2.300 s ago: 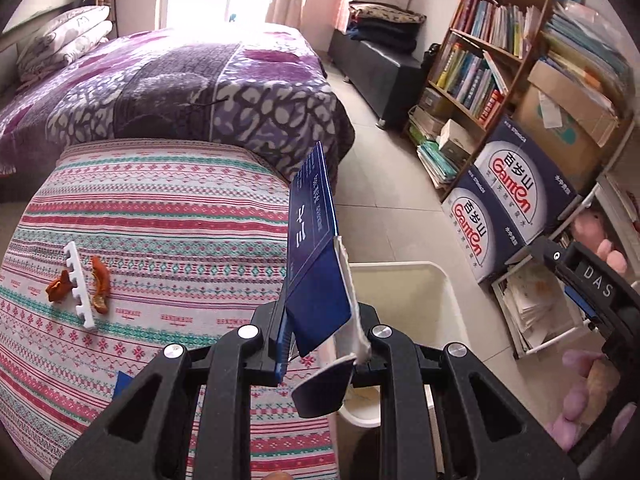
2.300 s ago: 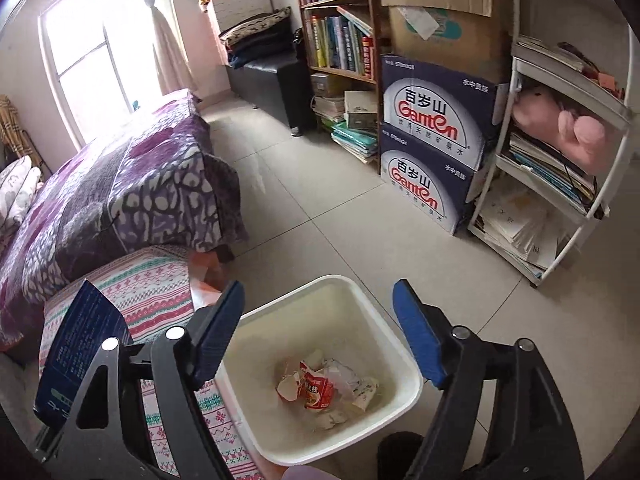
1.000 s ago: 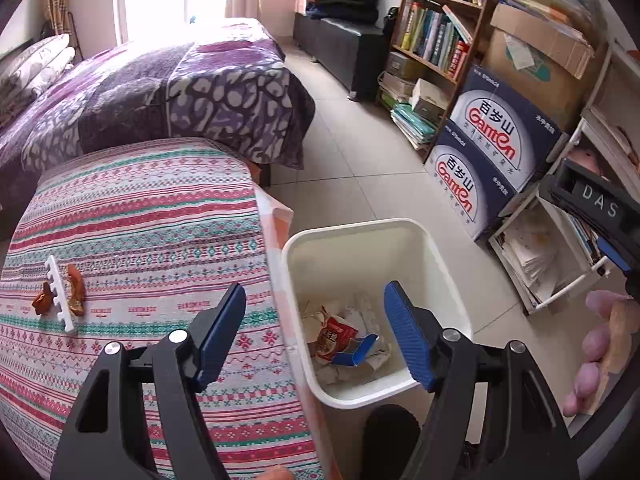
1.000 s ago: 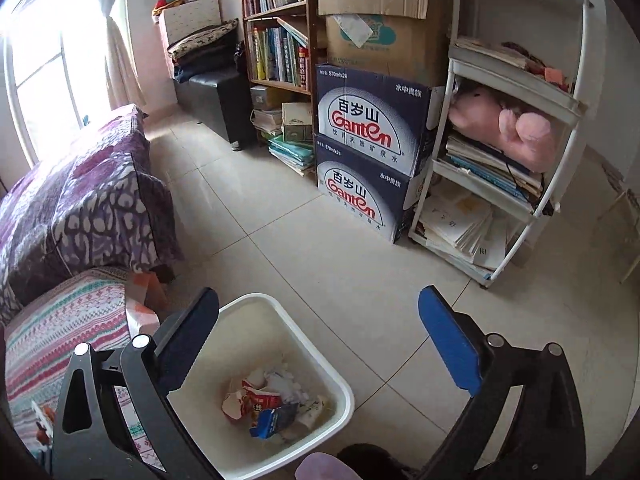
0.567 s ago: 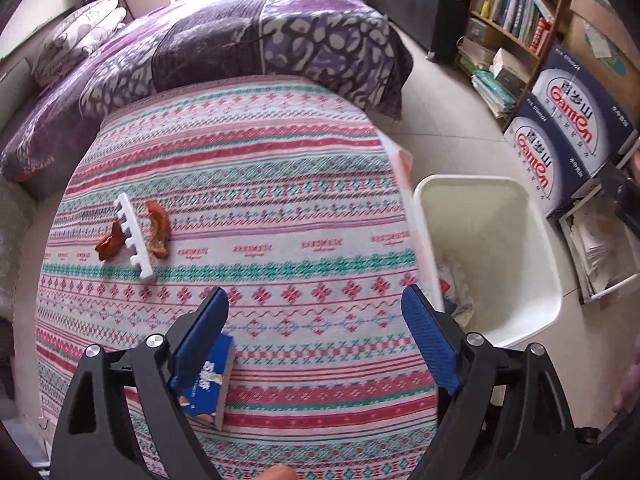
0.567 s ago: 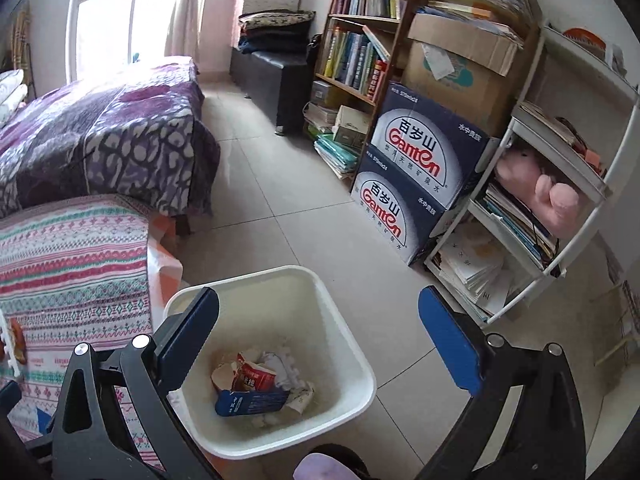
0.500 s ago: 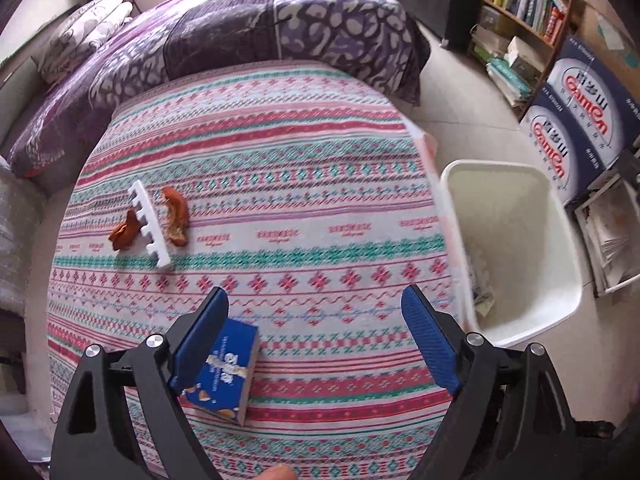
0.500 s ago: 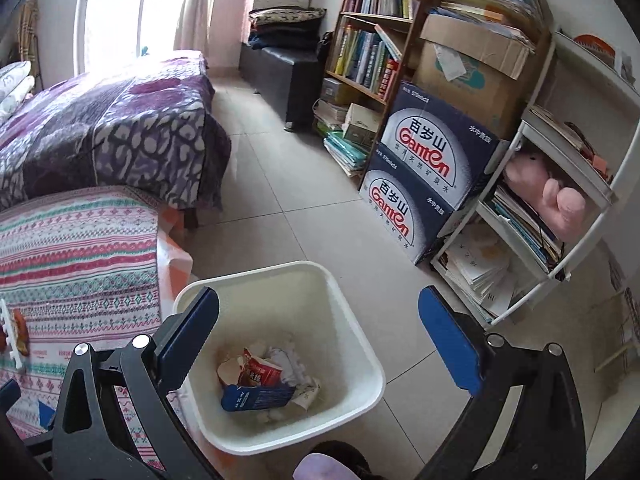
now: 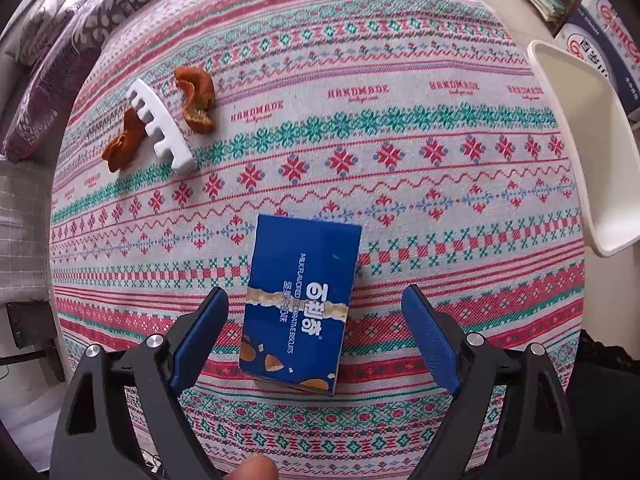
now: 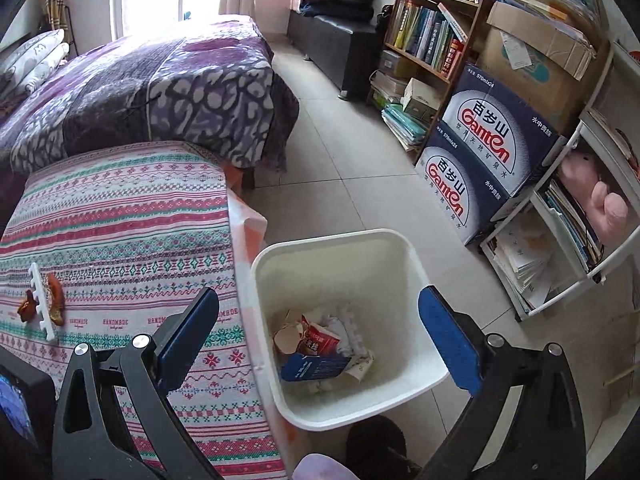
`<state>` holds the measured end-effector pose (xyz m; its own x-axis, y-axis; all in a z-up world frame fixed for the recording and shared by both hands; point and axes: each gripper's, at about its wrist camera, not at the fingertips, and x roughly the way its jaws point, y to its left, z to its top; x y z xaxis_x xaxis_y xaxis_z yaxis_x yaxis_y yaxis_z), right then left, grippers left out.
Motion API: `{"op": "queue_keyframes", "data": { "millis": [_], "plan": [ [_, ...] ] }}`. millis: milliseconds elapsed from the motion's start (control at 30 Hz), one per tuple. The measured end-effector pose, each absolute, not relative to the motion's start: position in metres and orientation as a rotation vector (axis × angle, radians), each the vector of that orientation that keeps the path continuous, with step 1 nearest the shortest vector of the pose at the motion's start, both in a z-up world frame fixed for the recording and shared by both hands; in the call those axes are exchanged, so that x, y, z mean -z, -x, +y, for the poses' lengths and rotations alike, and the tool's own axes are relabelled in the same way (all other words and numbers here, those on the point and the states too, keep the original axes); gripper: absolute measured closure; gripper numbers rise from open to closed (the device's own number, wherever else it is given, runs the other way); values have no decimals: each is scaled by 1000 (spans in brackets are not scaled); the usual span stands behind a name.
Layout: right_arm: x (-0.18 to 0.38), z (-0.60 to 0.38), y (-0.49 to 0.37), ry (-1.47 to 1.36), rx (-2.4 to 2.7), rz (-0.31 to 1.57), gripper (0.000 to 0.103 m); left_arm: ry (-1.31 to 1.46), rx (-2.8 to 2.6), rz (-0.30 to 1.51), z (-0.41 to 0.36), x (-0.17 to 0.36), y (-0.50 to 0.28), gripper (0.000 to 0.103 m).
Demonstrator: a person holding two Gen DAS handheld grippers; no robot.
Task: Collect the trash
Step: 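Grasp blue biscuit box on the bedspread with left tool, then grasp orange peel with right tool while left tool lifts biscuit box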
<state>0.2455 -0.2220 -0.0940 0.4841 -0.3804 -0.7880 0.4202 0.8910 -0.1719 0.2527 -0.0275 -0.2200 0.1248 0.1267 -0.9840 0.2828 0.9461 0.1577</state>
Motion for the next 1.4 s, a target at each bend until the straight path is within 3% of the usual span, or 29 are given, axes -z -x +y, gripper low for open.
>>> {"op": "queue_keyframes", "data": {
  "millis": [100, 233, 467, 733, 867, 1100, 1233, 1367, 1400],
  "plan": [
    [100, -211, -251, -30, 474, 968, 7, -328, 149, 1481, -19, 228, -248, 19],
    [108, -198, -260, -33, 452, 998, 7, -281, 232, 1496, -8, 232, -240, 49],
    [126, -173, -276, -9, 430, 1033, 7, -166, 223, 1475, 41, 219, -245, 50],
    [155, -127, -303, -34, 303, 1094, 8, 67, 67, 1300, 138, 151, -265, 49],
    [168, -84, -324, -82, 175, 1111, 13, 186, 0, 1207, 173, 113, -278, 49],
    [190, -10, -363, -153, 2, 1141, 33, 283, -39, 1143, 202, 90, -290, 49],
    [197, 10, -375, -103, -24, 1120, 37, 305, -38, 1137, 208, 88, -290, 49],
    [211, 18, -381, -58, -47, 1158, 55, 311, -35, 1144, 211, 89, -291, 49],
    [214, 19, -381, -60, -52, 1168, 56, 316, -35, 1147, 212, 90, -292, 49]
  ]
}}
